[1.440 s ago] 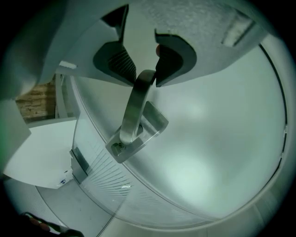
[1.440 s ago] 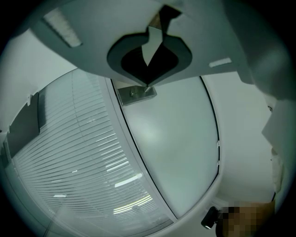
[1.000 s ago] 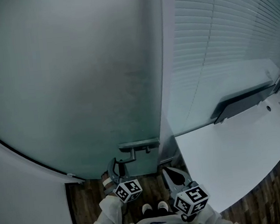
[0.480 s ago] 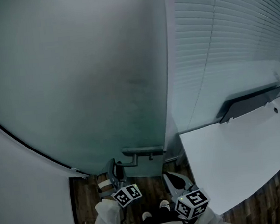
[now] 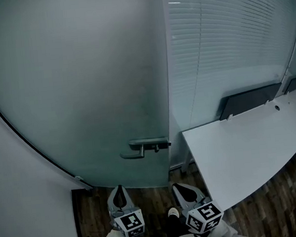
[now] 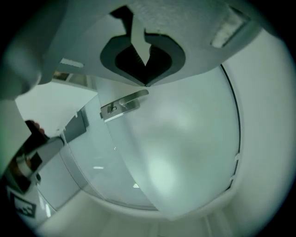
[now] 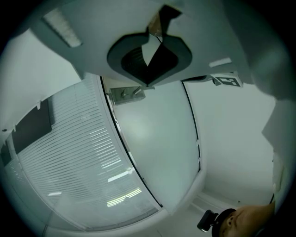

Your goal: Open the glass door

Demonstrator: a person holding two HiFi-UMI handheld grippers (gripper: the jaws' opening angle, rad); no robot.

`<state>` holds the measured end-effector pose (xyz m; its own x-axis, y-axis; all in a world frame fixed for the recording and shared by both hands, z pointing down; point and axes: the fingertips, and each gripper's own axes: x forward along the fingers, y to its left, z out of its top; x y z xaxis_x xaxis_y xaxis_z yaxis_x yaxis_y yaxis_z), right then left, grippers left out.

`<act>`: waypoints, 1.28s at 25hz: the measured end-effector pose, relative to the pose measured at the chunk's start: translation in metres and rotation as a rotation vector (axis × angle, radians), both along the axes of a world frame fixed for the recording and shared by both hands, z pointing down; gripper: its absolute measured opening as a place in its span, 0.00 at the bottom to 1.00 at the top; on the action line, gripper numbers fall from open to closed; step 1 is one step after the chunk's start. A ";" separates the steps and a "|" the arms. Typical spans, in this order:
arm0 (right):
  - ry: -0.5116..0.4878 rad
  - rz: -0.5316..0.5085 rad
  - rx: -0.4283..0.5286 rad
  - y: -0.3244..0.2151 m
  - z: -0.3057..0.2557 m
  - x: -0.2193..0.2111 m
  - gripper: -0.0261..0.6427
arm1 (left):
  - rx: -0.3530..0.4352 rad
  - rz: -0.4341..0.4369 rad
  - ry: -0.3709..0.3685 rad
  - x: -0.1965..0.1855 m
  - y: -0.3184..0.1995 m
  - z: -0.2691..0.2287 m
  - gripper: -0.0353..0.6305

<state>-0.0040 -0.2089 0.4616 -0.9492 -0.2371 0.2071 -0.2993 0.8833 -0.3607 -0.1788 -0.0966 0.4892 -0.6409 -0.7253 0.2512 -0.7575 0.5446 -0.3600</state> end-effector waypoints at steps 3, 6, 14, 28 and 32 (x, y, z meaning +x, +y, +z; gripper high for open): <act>0.006 0.013 0.022 0.055 0.006 0.030 0.05 | 0.085 0.021 0.068 0.045 0.059 -0.005 0.05; 0.015 0.014 0.059 0.117 0.009 0.064 0.05 | 0.133 0.057 0.084 0.092 0.118 -0.005 0.05; 0.042 0.008 0.086 0.208 -0.040 0.109 0.05 | 0.158 0.123 0.136 0.166 0.196 -0.047 0.05; 0.034 -0.040 0.026 0.212 -0.056 0.148 0.05 | 0.119 0.091 0.156 0.222 0.200 -0.067 0.05; 0.043 -0.047 -0.004 0.206 -0.047 0.169 0.05 | 0.094 0.085 0.162 0.244 0.192 -0.062 0.05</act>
